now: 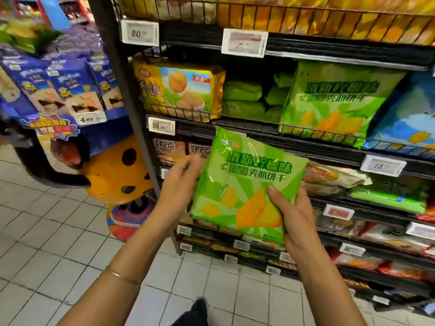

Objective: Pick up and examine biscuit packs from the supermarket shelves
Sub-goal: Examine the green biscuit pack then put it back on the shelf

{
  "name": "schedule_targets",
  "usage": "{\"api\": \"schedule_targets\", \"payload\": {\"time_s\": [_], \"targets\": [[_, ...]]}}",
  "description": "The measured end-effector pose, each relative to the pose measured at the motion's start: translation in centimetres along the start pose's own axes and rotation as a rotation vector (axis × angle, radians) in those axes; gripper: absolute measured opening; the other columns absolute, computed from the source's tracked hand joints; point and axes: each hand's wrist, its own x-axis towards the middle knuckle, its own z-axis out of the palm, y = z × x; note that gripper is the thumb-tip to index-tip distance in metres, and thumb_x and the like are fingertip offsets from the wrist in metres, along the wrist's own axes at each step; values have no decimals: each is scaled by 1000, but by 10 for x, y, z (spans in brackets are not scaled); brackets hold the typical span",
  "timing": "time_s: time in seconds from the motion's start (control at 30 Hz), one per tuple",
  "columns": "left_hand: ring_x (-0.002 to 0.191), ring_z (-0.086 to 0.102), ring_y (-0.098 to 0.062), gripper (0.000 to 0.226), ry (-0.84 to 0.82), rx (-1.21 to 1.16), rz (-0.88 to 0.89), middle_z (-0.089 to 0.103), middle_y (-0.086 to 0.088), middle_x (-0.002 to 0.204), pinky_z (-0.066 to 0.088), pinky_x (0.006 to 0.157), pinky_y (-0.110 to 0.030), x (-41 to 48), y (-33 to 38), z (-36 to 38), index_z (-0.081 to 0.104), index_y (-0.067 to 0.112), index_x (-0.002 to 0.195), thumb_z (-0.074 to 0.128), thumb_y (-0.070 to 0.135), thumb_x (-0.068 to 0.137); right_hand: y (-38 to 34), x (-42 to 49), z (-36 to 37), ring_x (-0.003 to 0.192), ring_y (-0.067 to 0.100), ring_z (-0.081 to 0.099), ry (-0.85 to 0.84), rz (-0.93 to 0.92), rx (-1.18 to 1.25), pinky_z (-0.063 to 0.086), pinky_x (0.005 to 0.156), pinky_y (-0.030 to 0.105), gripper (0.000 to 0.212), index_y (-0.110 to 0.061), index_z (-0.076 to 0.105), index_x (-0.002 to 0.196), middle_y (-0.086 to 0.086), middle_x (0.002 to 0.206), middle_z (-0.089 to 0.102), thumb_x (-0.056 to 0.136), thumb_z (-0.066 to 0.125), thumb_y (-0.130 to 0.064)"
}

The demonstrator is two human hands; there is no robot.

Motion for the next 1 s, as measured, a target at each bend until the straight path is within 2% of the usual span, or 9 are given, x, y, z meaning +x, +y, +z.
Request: {"api": "schedule_targets", "payload": {"time_s": [0.07, 0.2, 0.3, 0.37, 0.47, 0.6, 0.77, 0.87, 1.0], "targets": [[102, 72, -12, 25, 61, 94, 138, 74, -1, 113, 59, 81, -24, 42, 13, -5, 63, 18, 130, 58, 25, 107, -14, 27, 17, 108, 30, 74, 56, -114, -14, 62, 86, 45, 65, -21, 60, 128, 6, 116, 78, 70, 89, -29], [125, 59, -7, 35, 146, 367, 551, 63, 7, 133, 47, 104, -25, 114, 49, -10, 59, 21, 135, 64, 19, 101, -38, 70, 49, 106, 18, 74, 190, -318, -71, 61, 86, 33, 62, -23, 55, 129, -6, 112, 77, 74, 85, -31], [136, 52, -18, 39, 164, 580, 763, 60, 4, 140, 38, 116, -48, 159, 67, -7, 61, 18, 137, 60, 25, 99, -46, 89, 65, 108, 15, 72, 292, -435, -124, 58, 93, 34, 71, -22, 51, 131, -7, 115, 74, 71, 85, -43], [131, 54, -32, 40, 172, 786, 776, 64, -5, 132, 33, 114, -63, 181, 73, -2, 64, 19, 136, 57, 35, 100, -48, 97, 73, 110, 12, 70, 344, -511, -154, 58, 95, 31, 79, -17, 49, 136, -7, 119, 71, 71, 84, -45], [106, 54, -38, 43, 197, 996, 756, 60, -12, 104, 37, 105, -60, 200, 70, 6, 69, 16, 124, 53, 50, 102, -52, 105, 79, 118, 13, 66, 415, -580, -217, 56, 102, 35, 88, -14, 43, 145, 1, 131, 66, 73, 83, -45], [93, 53, -40, 35, 269, 997, 742, 58, -15, 90, 37, 97, -59, 214, 67, 9, 69, 12, 107, 59, 45, 100, -63, 114, 84, 125, 21, 62, 427, -630, -324, 51, 108, 49, 90, -13, 42, 148, 7, 137, 62, 75, 83, -47], [83, 54, -43, 19, 256, 1003, 743, 58, -19, 81, 40, 84, -57, 221, 75, 5, 68, 7, 98, 63, 25, 96, -74, 120, 93, 117, 18, 65, 418, -695, -405, 56, 100, 35, 76, -9, 46, 141, 7, 129, 63, 81, 83, -36], [83, 53, -42, 20, 224, 1007, 750, 47, -10, 79, 39, 83, -55, 220, 77, 2, 67, 7, 98, 61, 26, 98, -73, 119, 94, 118, 23, 65, 422, -695, -377, 56, 101, 42, 75, -5, 46, 142, 12, 130, 63, 82, 84, -30], [83, 50, -39, 33, 197, 981, 738, 41, -5, 81, 37, 83, -53, 219, 79, 2, 67, 9, 97, 56, 40, 100, -77, 119, 90, 119, 21, 65, 478, -601, -337, 56, 101, 47, 80, -13, 49, 142, 6, 130, 65, 78, 82, -48]]}}
